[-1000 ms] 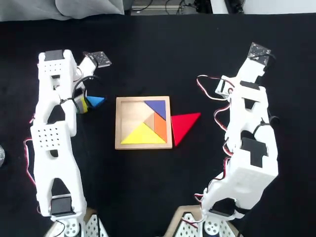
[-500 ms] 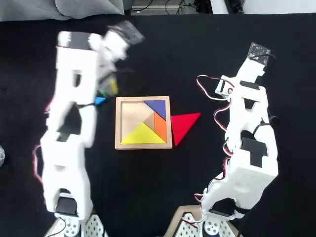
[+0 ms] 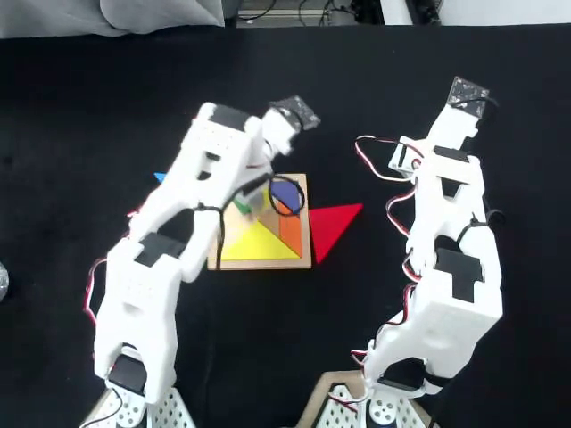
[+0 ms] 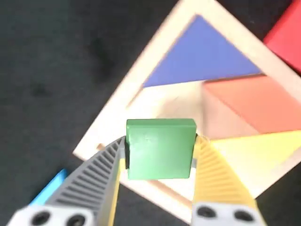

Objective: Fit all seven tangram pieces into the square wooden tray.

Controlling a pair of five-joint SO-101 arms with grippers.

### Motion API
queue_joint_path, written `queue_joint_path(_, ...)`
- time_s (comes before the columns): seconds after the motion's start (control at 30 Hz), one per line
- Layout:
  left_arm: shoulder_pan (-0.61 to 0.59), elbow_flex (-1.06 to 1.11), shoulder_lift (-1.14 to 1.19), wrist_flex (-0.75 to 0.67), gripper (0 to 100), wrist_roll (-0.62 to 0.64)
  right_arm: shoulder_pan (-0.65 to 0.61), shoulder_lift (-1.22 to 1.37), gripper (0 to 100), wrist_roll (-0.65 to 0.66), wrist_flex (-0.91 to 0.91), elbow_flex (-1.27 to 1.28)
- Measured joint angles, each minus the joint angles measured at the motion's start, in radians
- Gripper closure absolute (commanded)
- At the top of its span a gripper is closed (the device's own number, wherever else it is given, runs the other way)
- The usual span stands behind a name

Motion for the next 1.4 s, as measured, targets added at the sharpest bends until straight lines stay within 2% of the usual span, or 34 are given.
queue_joint_path(0.23,0.037,0.025,0.000,-0.077,93,0.038,0.000,0.000,98.5,0.000,0.000,0.000)
queue_joint_path(0.5,0.035,0.026,0.000,-0.084,92,0.038,0.000,0.000,98.5,0.000,0.000,0.000)
queue_joint_path(0.73,0.035,0.026,0.000,-0.084,72,0.038,0.000,0.000,98.5,0.000,0.000,0.000)
queue_joint_path(1.2,-0.002,0.029,-0.003,-0.141,72,0.038,0.000,0.000,98.5,0.000,0.000,0.000)
queue_joint_path(1.4,-0.127,0.029,-0.003,-0.064,72,-0.103,0.000,0.000,98.5,0.000,0.000,0.000)
